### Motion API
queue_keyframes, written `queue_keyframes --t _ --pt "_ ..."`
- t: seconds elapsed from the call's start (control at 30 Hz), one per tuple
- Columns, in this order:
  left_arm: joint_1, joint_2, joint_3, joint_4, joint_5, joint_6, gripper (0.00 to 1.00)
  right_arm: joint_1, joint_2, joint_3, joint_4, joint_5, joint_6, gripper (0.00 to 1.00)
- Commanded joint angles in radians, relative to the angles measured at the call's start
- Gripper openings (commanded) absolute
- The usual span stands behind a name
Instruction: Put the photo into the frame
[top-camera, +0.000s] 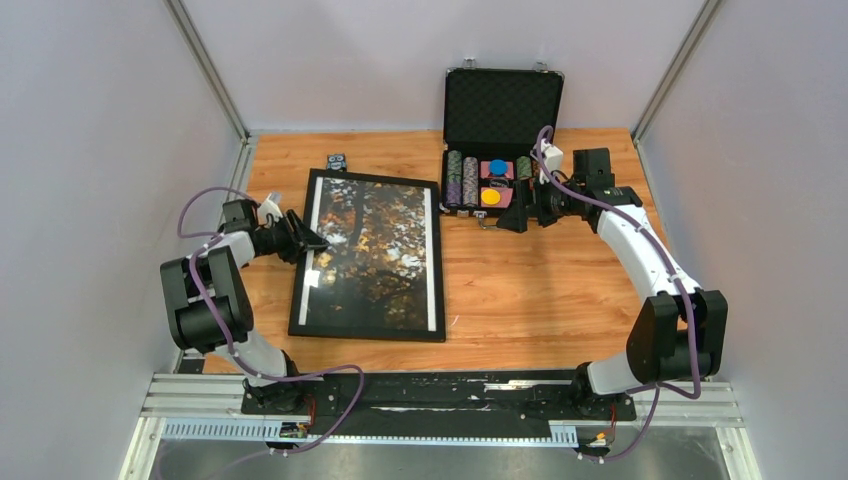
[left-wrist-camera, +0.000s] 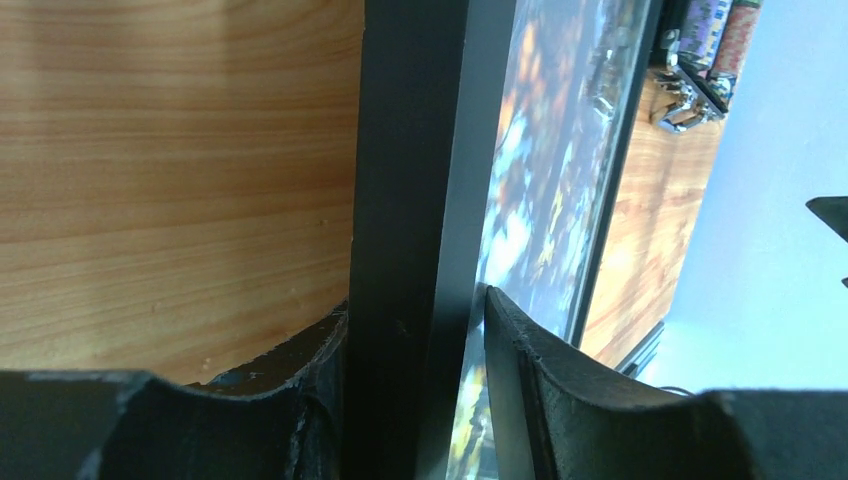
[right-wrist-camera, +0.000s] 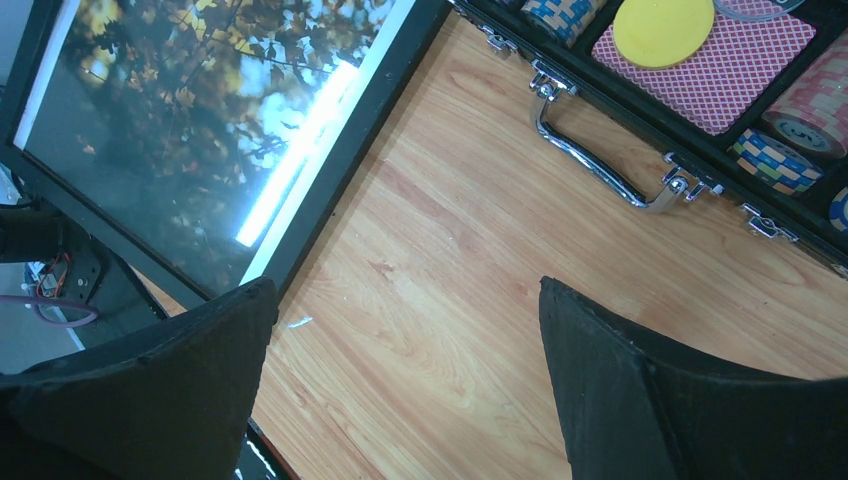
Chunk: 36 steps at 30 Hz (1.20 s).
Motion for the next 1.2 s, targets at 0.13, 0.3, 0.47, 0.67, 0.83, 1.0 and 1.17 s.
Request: queue_keyframes --t 0.13,0.3,0.47,0.67,0.83,1.0,1.17 --pt "0.028 0.061 0.055 0.054 -0.017 0.071 0.55 -0.004 0.011 -0.002 0.045 0.002 -0.017 1.00" --pt "0.037 0.069 0.054 0.053 -0.026 0.075 0.59 -0.004 0.012 -0.010 0.048 0.002 -0.020 1.00" --pt "0.040 0.071 0.056 0.045 -0.049 0.085 0.62 -0.005 0.023 -0.006 0.049 0.030 -0.011 1.00" --pt "0.041 0.090 0.067 0.027 -0.076 0.094 0.63 -0.011 0.055 0.019 0.067 0.174 0.012 1.00" --pt "0.040 0.102 0.072 0.017 -0.082 0.100 0.63 -0.055 0.139 0.091 0.075 0.286 0.032 1.00" --pt "0.040 0.097 0.080 0.004 -0.100 0.108 0.65 -0.140 0.249 0.179 0.090 0.325 0.056 1.00" --pt "0.040 0.111 0.093 -0.019 -0.108 0.118 0.68 -0.183 0.348 0.256 0.110 0.368 0.066 1.00"
